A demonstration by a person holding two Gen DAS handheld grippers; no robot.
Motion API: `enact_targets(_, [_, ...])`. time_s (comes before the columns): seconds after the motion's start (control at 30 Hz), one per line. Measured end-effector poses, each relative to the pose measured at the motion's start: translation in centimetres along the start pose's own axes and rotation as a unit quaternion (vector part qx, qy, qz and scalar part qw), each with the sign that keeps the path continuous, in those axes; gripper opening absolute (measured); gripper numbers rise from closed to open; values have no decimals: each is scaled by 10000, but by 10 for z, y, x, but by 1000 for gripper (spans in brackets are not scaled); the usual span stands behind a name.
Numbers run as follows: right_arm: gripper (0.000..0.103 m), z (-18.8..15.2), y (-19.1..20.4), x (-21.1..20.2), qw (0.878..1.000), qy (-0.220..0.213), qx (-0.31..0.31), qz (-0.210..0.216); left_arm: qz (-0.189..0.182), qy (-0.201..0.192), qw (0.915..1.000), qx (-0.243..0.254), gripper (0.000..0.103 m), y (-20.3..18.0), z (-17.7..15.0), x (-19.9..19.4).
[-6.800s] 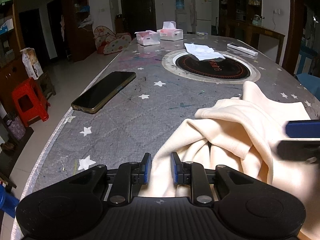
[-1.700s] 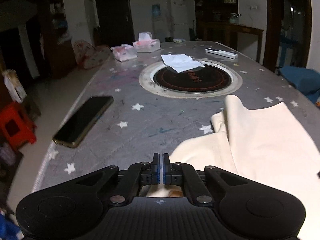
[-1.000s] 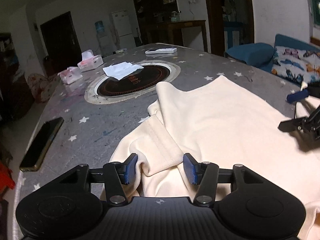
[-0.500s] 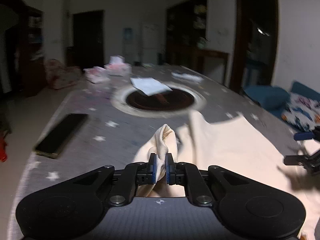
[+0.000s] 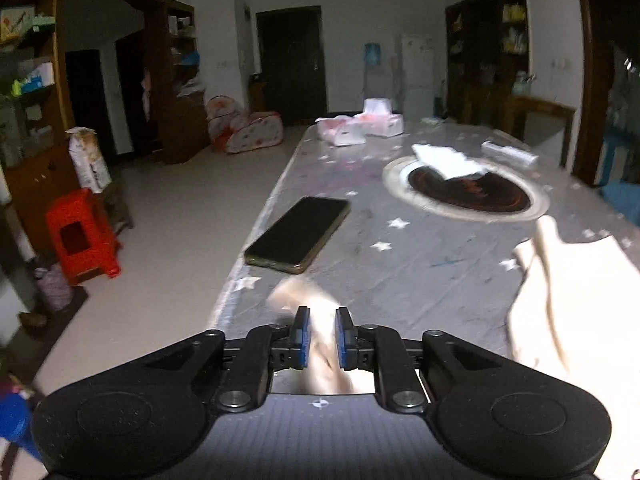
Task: Fold clothes
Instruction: 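Release the sweatshirt with the left gripper and smooth it flat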
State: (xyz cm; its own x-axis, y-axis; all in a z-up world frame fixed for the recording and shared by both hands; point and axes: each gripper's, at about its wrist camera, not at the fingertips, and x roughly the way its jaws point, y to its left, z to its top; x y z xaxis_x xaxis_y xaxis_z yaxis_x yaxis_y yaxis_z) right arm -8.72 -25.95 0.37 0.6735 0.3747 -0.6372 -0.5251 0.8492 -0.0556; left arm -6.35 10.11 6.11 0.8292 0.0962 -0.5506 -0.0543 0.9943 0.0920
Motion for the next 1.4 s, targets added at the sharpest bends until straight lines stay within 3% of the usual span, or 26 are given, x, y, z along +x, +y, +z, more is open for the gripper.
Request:
enact_targets(0.1, [103, 0, -2, 1, 10000, 0, 58, 28, -103, -122, 9998, 101, 20, -15, 9, 3])
enact_targets(0.17, [103, -1, -3, 1, 9999, 0, 97, 47, -426, -130, 9987, 234, 20, -35, 19, 11])
enact_targets(0.33, [103, -1, -6, 1, 9999, -3, 153, 72, -1117, 187, 9920, 558, 19, -93, 40, 55])
enact_targets(0.43, [103, -1, -6, 1, 9999, -8, 154, 74, -1300, 416, 9890, 570, 17, -119, 50, 87])
enact_targets(0.57, [103, -1, -5, 2, 9998, -4, 178, 90, -1847, 562, 9797, 536, 20, -141, 58, 112])
enact_targets(0.7, [103, -2, -5, 2, 9998, -5, 198, 103, -2099, 685, 9735, 602, 29, -159, 57, 124])
enact_targets(0.73, [103, -2, -5, 2, 9997, -5, 201, 106, -2090, 709, 9731, 661, 34, -163, 55, 125])
enact_targets(0.8, [103, -2, -5, 1, 9997, -3, 214, 114, -2015, 750, 9738, 743, 35, -169, 52, 129])
enact_targets(0.9, [103, -2, -5, 1, 9997, -2, 229, 124, -2137, 712, 9715, 737, 29, -172, 50, 129])
enact_targets(0.97, [103, -2, -6, 2, 9996, 1, 234, 130, -2282, 652, 9679, 830, 10, -173, 49, 127])
enact_targets(1.03, [103, -2, -6, 2, 9996, 1, 238, 133, -2392, 570, 9653, 881, 5, -175, 47, 124])
enact_targets(1.17, [103, -2, -5, 1, 9996, 0, 239, 134, -2152, 305, 9722, 866, 3, -171, 50, 116])
enact_targets(1.3, [103, -2, -6, 2, 9996, 1, 241, 137, -1408, -426, 9835, 1052, 3, -160, 64, 97])
enact_targets(1.4, [103, -2, -6, 2, 9996, 2, 240, 137, -856, -710, 9845, 1355, 3, -159, 69, 91])
